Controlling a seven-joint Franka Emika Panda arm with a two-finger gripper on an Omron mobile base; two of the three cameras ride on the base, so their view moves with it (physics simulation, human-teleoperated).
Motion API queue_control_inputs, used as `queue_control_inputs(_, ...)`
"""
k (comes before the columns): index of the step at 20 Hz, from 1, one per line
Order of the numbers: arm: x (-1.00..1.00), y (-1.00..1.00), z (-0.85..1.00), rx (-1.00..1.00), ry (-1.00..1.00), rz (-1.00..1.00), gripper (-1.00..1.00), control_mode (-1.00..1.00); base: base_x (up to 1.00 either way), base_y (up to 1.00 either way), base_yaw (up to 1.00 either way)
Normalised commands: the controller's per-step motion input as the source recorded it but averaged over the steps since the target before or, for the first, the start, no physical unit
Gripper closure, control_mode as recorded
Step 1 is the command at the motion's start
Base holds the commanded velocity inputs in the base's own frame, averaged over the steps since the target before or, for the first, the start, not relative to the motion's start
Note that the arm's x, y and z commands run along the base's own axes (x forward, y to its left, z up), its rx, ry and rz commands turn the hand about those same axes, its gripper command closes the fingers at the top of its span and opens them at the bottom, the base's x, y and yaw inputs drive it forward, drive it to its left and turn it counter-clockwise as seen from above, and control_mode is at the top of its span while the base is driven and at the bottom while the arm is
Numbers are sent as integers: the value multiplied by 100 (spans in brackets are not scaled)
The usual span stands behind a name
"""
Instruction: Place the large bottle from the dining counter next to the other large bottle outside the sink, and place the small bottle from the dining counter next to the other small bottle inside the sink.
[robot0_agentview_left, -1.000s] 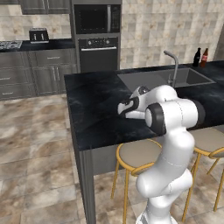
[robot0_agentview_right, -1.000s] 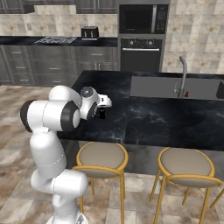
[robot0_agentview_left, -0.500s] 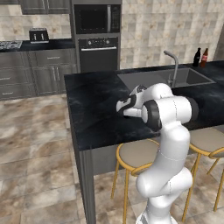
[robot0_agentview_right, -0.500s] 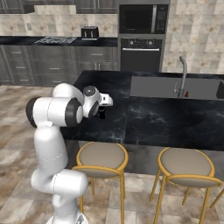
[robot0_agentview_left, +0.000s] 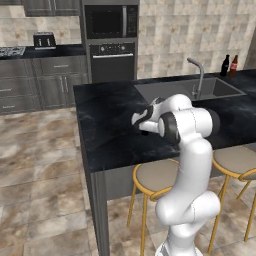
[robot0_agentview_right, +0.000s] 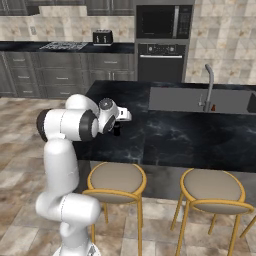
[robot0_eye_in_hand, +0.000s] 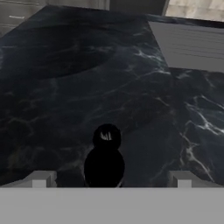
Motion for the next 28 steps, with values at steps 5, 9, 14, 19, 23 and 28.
queue_control_inputs(5, 15, -1, -23, 1, 0, 0, -100, -100, 0, 0, 0)
queue_control_inputs(9, 12, 0, -11, 0, 0, 0, -100, -100, 0, 0, 0)
queue_control_inputs(14, 26, 0, -3, 0, 0, 0, 100, -100, 0, 0, 0)
queue_control_inputs(19, 37, 0, -2, 0, 1, 0, 100, -100, 0, 0, 0)
queue_control_inputs(23, 31, 0, -3, 0, 0, 0, 100, -100, 0, 0, 0)
queue_control_inputs(28, 22, 0, 0, 0, 0, 0, 100, -100, 0, 0, 0)
